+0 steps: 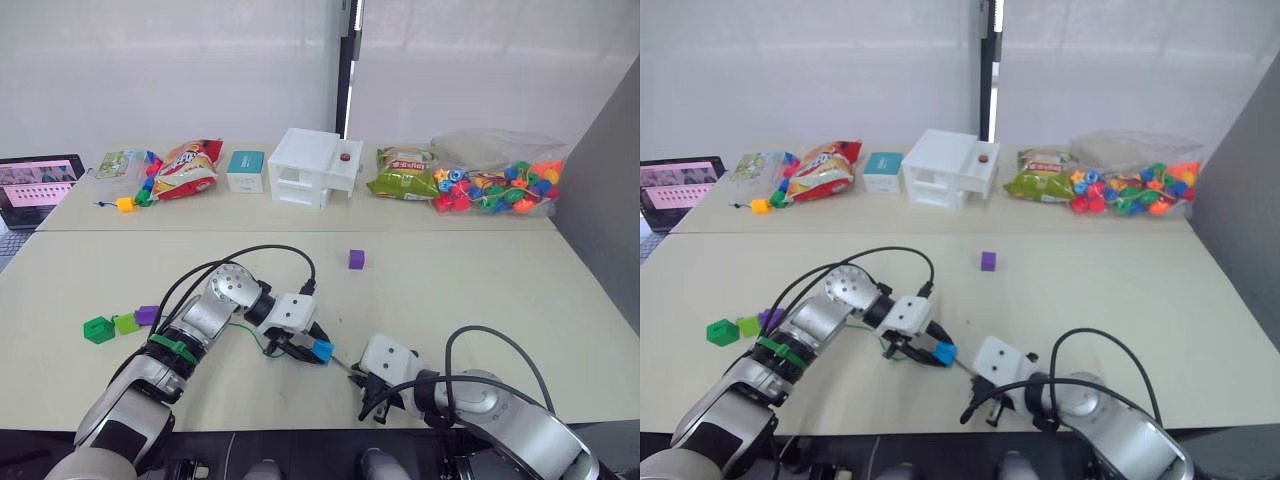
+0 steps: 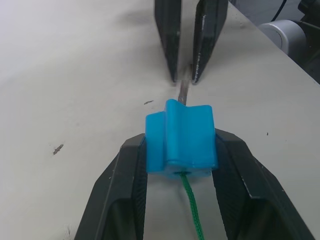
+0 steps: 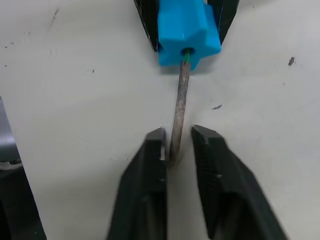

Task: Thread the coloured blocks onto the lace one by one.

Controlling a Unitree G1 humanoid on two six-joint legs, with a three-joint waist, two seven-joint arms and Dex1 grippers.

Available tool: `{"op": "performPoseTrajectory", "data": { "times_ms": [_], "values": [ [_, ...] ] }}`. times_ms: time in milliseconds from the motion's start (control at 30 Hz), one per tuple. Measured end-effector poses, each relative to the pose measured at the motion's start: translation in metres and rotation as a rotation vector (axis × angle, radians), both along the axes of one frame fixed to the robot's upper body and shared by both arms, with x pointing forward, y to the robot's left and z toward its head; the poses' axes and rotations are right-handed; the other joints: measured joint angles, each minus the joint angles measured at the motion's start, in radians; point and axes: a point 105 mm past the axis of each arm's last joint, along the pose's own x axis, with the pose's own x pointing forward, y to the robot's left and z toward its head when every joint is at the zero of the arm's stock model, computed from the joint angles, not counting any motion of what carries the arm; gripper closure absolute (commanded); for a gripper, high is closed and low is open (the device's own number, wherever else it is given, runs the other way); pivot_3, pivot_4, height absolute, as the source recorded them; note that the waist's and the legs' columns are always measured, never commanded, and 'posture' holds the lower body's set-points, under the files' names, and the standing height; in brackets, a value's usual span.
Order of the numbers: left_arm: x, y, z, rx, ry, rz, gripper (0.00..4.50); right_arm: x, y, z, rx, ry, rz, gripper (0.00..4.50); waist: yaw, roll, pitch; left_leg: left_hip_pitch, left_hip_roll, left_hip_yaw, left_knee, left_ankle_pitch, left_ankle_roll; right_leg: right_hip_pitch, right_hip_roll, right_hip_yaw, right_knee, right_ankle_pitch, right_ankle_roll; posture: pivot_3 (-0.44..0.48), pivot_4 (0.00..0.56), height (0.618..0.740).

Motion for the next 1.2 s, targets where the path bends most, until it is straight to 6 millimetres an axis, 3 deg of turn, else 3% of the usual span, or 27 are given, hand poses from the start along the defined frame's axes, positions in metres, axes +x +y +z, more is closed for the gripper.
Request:
{"op": "performPoseTrajectory", "data": {
  "times_ms": [233, 367, 500, 633, 767, 833, 900, 1000, 1100, 1200],
  "values": [
    [0.001, 0.007, -0.001, -0.002, 0.017, 0.056, 3.20, 0.014, -0.015, 0.005, -0.021, -0.033, -0.013, 4.50, 0.002, 0.000, 0.000, 0.000, 0.000, 0.000, 0.000, 0.000, 0.000, 0.000, 0.000, 0.000, 0.000, 0.000, 0.000, 0.000, 0.150, 0.740],
    [0.015, 0.053, 0.004, 0.047, 0.012, 0.250, 3.20, 0.025, -0.040, 0.010, -0.085, -0.061, 0.000, 4.50, -0.002, 0.000, 0.000, 0.000, 0.001, 0.001, 0.000, 0.000, 0.000, -0.001, 0.001, 0.000, 0.001, 0.000, 0.000, 0.000, 0.150, 0.740],
    [0.021, 0.116, 0.011, 0.118, -0.024, 0.451, 3.20, 0.036, -0.064, 0.014, -0.135, -0.077, -0.006, 4.50, -0.013, 0.000, 0.000, 0.001, 0.001, 0.001, -0.002, 0.000, 0.000, -0.002, 0.001, 0.000, 0.001, 0.000, 0.000, 0.000, 0.150, 0.740],
    [0.023, 0.161, 0.014, 0.169, -0.080, 0.592, 3.20, 0.038, -0.067, 0.014, -0.137, -0.075, 0.030, 4.50, -0.018, 0.000, 0.000, 0.001, 0.001, 0.001, -0.002, 0.000, 0.000, -0.002, 0.001, 0.000, 0.001, 0.000, 0.000, 0.000, 0.150, 0.740],
    [0.013, 0.220, 0.019, 0.248, -0.139, 0.758, 3.20, 0.045, -0.060, 0.022, -0.124, -0.100, 0.082, 4.50, -0.041, 0.001, 0.000, 0.003, 0.003, 0.003, -0.005, 0.000, 0.000, -0.003, 0.001, 0.000, 0.002, 0.000, 0.000, 0.000, 0.150, 0.740],
    [0.012, 0.224, 0.018, 0.239, -0.151, 0.787, 3.20, 0.047, -0.057, 0.022, -0.118, -0.101, 0.096, 4.50, -0.039, 0.002, 0.000, 0.003, 0.002, 0.002, -0.004, 0.000, 0.000, -0.003, 0.001, 0.000, 0.002, 0.000, 0.000, 0.000, 0.150, 0.740],
    [0.011, 0.223, 0.017, 0.221, -0.156, 0.798, 2.14, 0.047, -0.051, 0.022, -0.109, -0.102, 0.124, 4.50, -0.035, 0.002, 0.000, 0.002, 0.002, 0.003, -0.004, 0.000, 0.000, -0.002, 0.000, 0.000, 0.002, 0.000, 0.000, 0.000, 0.150, 0.740],
    [0.005, 0.220, 0.014, 0.190, -0.091, 0.825, 1.16, 0.047, -0.047, 0.021, -0.107, -0.096, 0.147, 4.50, -0.029, 0.002, 0.000, 0.002, 0.002, 0.002, -0.004, 0.000, 0.000, -0.003, 0.000, 0.000, 0.002, 0.000, 0.000, 0.000, 0.150, 0.740],
    [0.006, 0.202, 0.019, 0.106, -0.037, 0.822, 0.20, 0.049, -0.041, 0.023, -0.103, -0.104, 0.165, 4.50, -0.020, 0.001, 0.001, 0.001, 0.002, 0.002, -0.003, 0.000, 0.000, -0.003, 0.000, 0.000, 0.002, 0.000, 0.000, 0.000, 0.150, 0.740],
    [0.006, 0.182, 0.031, 0.045, 0.000, 0.794, 0.20, 0.050, -0.031, 0.027, -0.088, -0.111, 0.201, 4.50, -0.020, 0.000, 0.001, 0.001, 0.002, 0.002, -0.003, 0.000, 0.000, -0.003, 0.000, 0.000, 0.002, 0.000, 0.000, 0.000, 0.150, 0.740]
  ]
}}
